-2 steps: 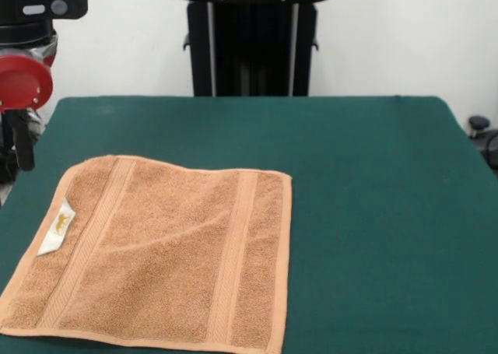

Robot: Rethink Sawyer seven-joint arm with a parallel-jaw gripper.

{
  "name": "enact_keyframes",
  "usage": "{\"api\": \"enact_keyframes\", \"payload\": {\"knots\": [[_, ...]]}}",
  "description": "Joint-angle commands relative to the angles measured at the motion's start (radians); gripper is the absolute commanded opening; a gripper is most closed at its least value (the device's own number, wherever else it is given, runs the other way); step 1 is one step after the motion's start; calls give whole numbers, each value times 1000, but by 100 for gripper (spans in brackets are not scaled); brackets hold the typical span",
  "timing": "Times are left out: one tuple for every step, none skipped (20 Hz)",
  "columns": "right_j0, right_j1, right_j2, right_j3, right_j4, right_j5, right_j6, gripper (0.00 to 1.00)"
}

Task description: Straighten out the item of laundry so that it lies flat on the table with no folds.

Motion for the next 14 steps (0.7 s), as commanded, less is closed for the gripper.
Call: {"api": "enact_keyframes", "payload": {"knots": [[4,4,167,221,-40,-173,-26,100],[-7,-8,186,240,-61,-209,-75,100],[-12,-12,195,246,-78,-223,-107,100],[-12,-13,194,245,-84,-218,-108,100],[-9,-12,188,244,-83,-209,-88,100],[-5,-10,180,241,-81,-202,-63,100],[-2,-8,171,241,-81,-197,-43,100],[2,-3,162,236,-88,-190,-34,100],[3,-1,159,234,-97,-185,-39,100],[0,-1,165,237,-101,-194,-42,100],[-4,-5,172,247,-97,-207,-32,100],[-7,-7,177,251,-94,-212,-25,100],[-8,-11,181,257,-95,-213,-23,100],[-7,-10,180,256,-97,-212,-21,100]]}}
